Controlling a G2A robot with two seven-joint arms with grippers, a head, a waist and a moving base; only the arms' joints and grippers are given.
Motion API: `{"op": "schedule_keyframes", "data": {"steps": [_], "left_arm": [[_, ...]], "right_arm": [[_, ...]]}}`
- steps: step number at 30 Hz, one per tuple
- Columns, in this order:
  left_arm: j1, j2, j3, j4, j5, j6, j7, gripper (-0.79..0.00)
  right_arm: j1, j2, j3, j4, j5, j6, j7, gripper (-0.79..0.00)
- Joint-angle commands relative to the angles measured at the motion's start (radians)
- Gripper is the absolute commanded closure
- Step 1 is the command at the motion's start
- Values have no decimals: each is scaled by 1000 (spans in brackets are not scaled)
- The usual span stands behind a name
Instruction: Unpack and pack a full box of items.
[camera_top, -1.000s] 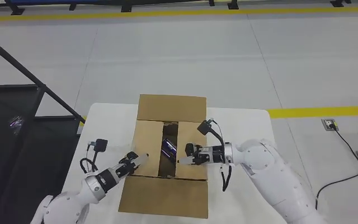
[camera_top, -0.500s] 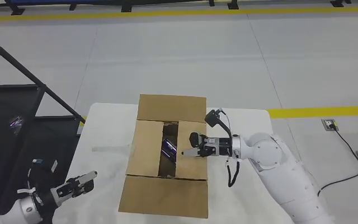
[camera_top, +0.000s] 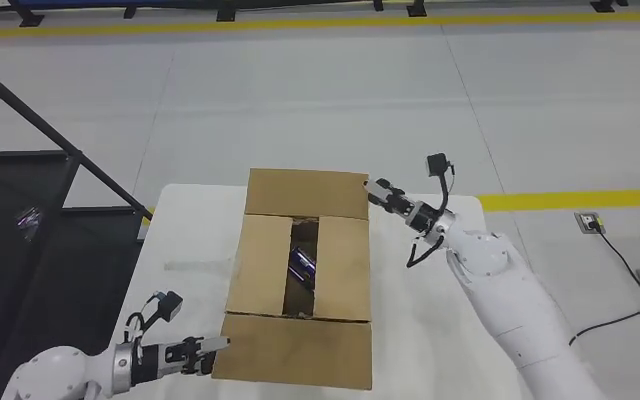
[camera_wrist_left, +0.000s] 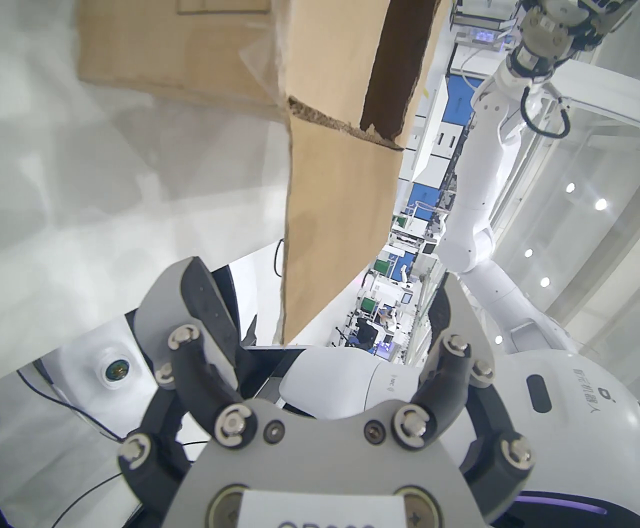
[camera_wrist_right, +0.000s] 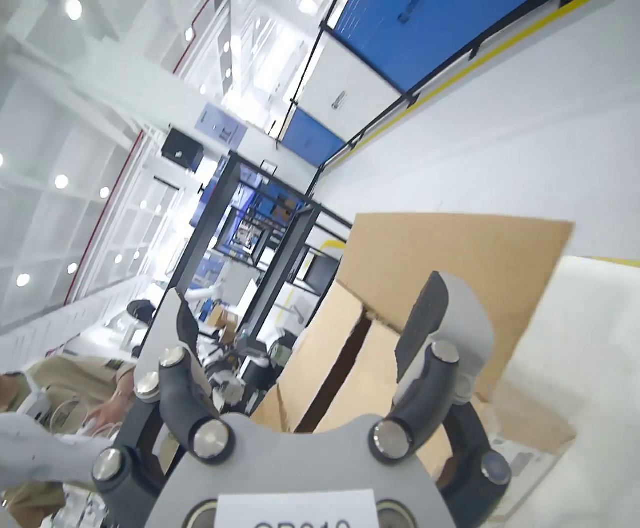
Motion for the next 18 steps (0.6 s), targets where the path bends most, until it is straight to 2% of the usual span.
{"op": "schedule_keyframes", "data": {"steps": [1,5,8,10,18], "left_arm": [[-20,0,28,9,-13,3,9,-785],[-33,3,45,13,-32,3,12,-785],[-34,6,43,11,-55,3,8,-785],[-30,7,36,2,-80,-1,13,-785],[-3,9,-1,-54,-221,12,67,-785]], "right_arm": [[34,-14,-22,66,-13,14,-67,-785],[90,-41,-51,190,-66,40,-227,-785],[123,-62,-79,267,-73,45,-261,-785],[148,-77,-98,315,-62,50,-236,-785],[228,-135,-140,494,89,-18,-13,-785]]}}
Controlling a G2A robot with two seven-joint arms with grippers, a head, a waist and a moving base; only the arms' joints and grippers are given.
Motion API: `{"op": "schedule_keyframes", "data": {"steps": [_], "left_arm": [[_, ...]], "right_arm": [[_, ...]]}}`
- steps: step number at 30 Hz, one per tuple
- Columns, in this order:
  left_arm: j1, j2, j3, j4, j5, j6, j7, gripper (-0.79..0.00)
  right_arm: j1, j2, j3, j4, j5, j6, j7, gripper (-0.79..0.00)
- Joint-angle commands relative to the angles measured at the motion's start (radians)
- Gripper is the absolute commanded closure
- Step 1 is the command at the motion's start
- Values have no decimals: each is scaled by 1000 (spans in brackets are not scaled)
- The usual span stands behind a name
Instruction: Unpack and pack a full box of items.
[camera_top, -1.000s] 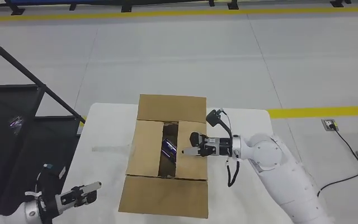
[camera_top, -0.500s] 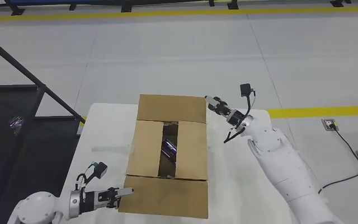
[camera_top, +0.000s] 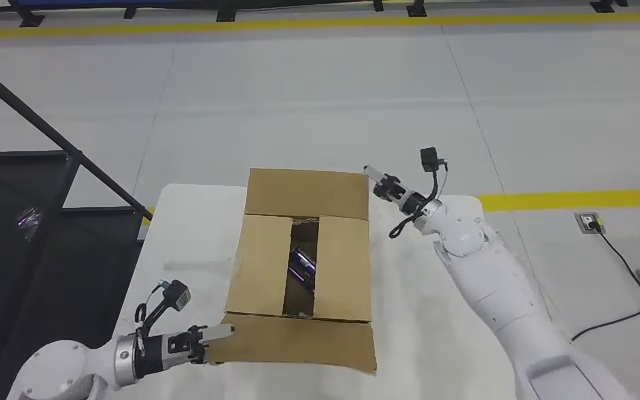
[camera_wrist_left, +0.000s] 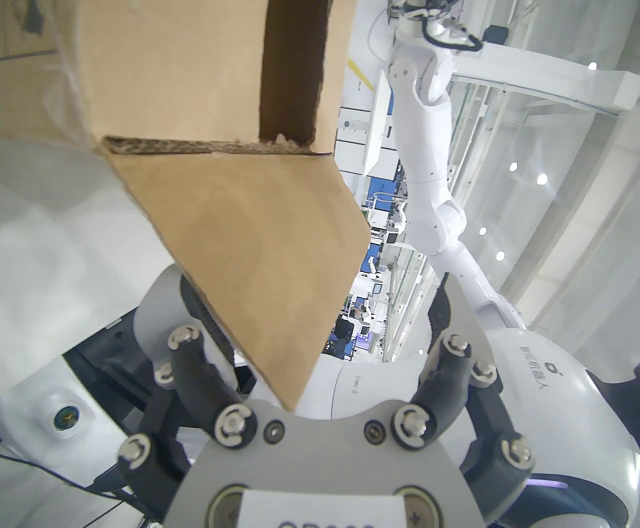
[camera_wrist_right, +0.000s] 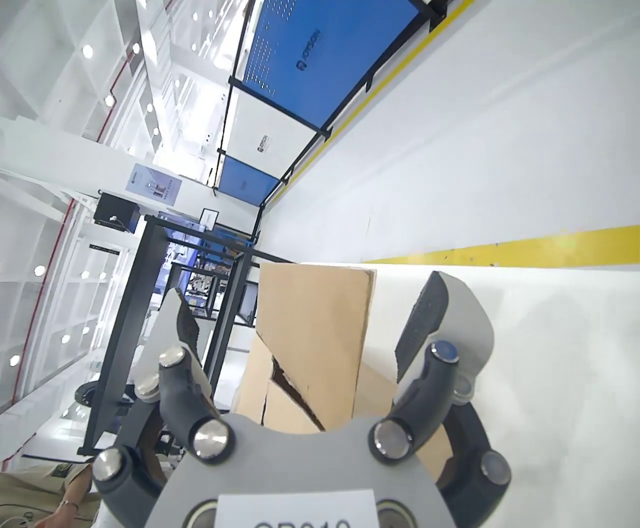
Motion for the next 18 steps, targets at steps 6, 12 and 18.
{"op": "schedule_keyframes", "data": {"steps": [6,12,18], "left_arm": [[30,-2,-26,-57,-82,15,116,-785],[56,-12,-38,-113,-105,12,352,-785],[85,-17,-27,-177,-54,-13,491,-785]], "right_arm": [[47,-43,9,122,181,-85,192,-785],[69,-47,64,176,333,-186,347,-785],[68,-31,128,155,490,-218,605,-785]]}}
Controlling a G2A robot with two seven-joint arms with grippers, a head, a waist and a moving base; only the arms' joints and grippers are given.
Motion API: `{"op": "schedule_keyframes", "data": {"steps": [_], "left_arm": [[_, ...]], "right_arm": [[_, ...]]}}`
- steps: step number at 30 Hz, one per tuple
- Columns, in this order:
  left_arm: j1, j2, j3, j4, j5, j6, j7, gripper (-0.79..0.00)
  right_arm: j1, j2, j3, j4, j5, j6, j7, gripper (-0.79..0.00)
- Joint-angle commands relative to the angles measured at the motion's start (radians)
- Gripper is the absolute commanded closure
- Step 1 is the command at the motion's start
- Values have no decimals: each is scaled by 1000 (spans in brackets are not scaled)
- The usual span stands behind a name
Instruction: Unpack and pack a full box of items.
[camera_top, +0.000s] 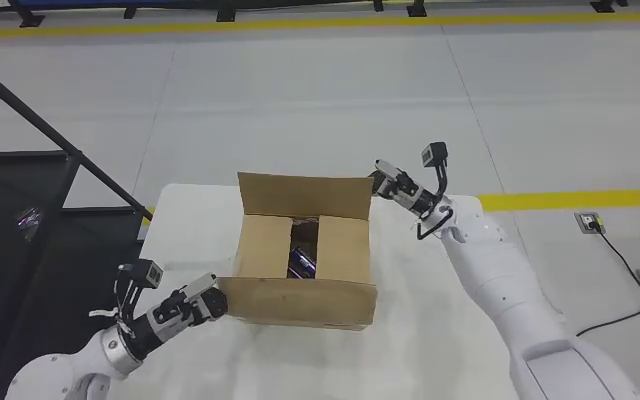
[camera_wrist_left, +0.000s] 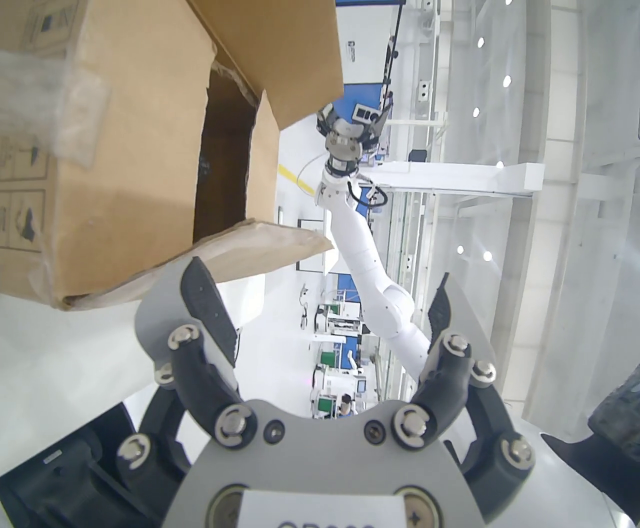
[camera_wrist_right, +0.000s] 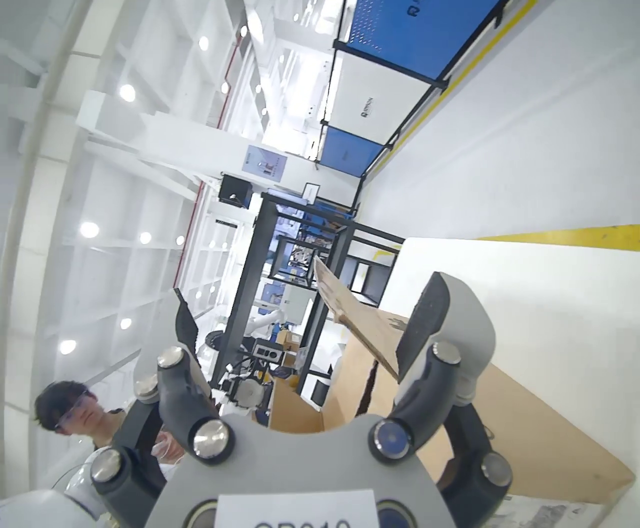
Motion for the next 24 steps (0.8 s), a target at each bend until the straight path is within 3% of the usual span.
{"op": "schedule_keyframes", "data": {"steps": [1,7,14,24], "left_arm": [[3,-1,8,-15,39,-9,43,-785],[-15,-7,68,-14,157,-52,172,-785],[-78,-14,160,40,267,-81,259,-785],[-140,-25,246,80,342,-92,319,-785]], "right_arm": [[-6,7,22,-24,61,23,106,-785],[-40,41,46,-150,65,119,203,-785],[-90,87,57,-262,-36,224,304,-785],[-166,101,23,-401,-150,450,240,-785]]}}
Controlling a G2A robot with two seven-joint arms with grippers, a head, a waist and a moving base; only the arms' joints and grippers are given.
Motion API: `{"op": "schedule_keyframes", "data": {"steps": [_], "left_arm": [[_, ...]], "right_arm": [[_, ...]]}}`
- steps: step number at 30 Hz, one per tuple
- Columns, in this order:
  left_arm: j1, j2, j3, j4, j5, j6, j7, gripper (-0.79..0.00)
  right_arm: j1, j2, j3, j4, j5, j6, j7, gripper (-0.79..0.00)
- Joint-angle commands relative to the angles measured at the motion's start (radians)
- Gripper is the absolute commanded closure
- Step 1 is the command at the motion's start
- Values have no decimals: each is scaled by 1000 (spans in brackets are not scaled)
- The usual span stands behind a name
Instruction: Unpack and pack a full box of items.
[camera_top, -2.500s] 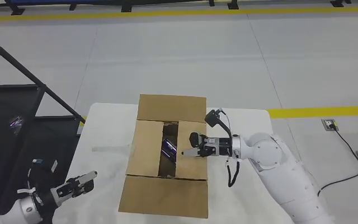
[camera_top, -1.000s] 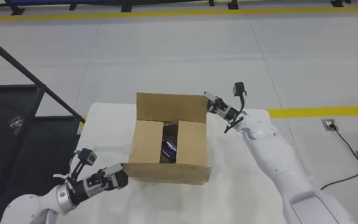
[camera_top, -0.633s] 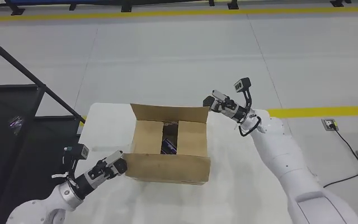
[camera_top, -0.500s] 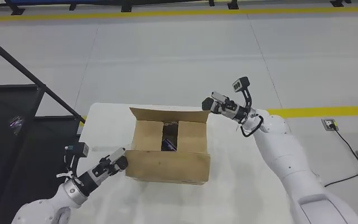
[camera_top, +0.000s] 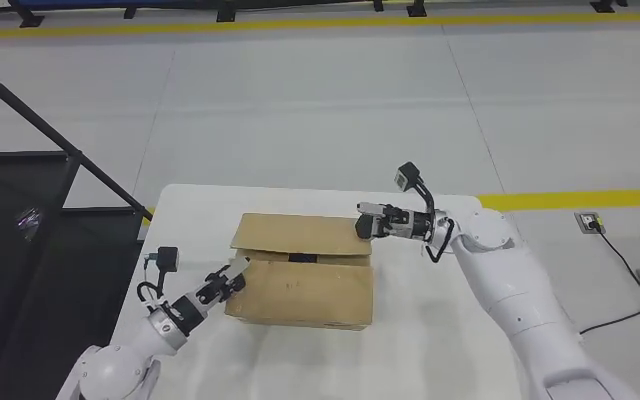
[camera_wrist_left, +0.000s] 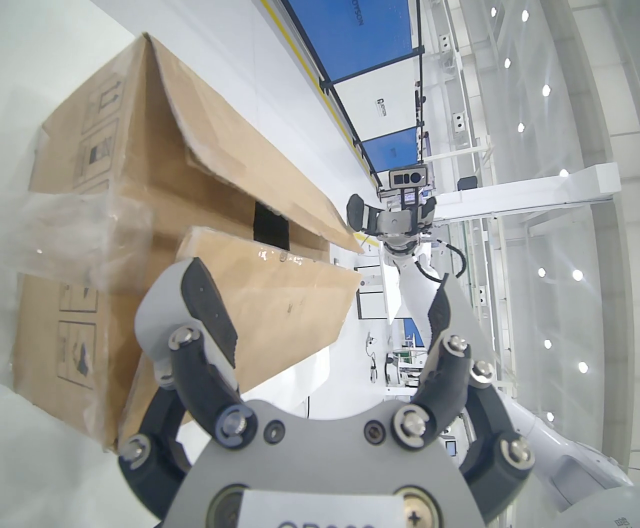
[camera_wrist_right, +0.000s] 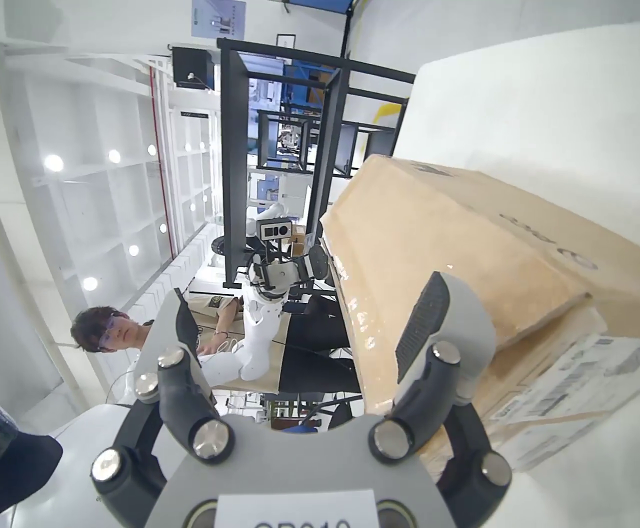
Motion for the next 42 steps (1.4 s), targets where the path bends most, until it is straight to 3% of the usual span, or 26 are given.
{"op": "schedule_keyframes", "data": {"steps": [1,12,19,24,30,34,42], "left_arm": [[-13,-2,13,7,14,1,14,-785],[-54,-12,76,41,93,-7,66,-785],[-58,-16,66,40,77,-20,85,-785],[-30,-12,-17,12,4,-19,79,-785],[35,-7,-198,13,-122,-15,131,-785],[97,3,-331,48,-220,95,46,-785],[97,3,-331,48,-220,95,46,-785]], "right_arm": [[-15,1,-5,-27,2,41,3,-785],[-104,15,9,-165,20,127,17,-785],[-176,31,22,-259,-10,147,-2,-785],[-214,38,34,-282,1,130,7,-785],[-219,39,32,-270,2,121,-10,-785],[-216,38,29,-266,-1,119,-15,-785],[-216,38,29,-266,-1,119,-15,-785]]}}
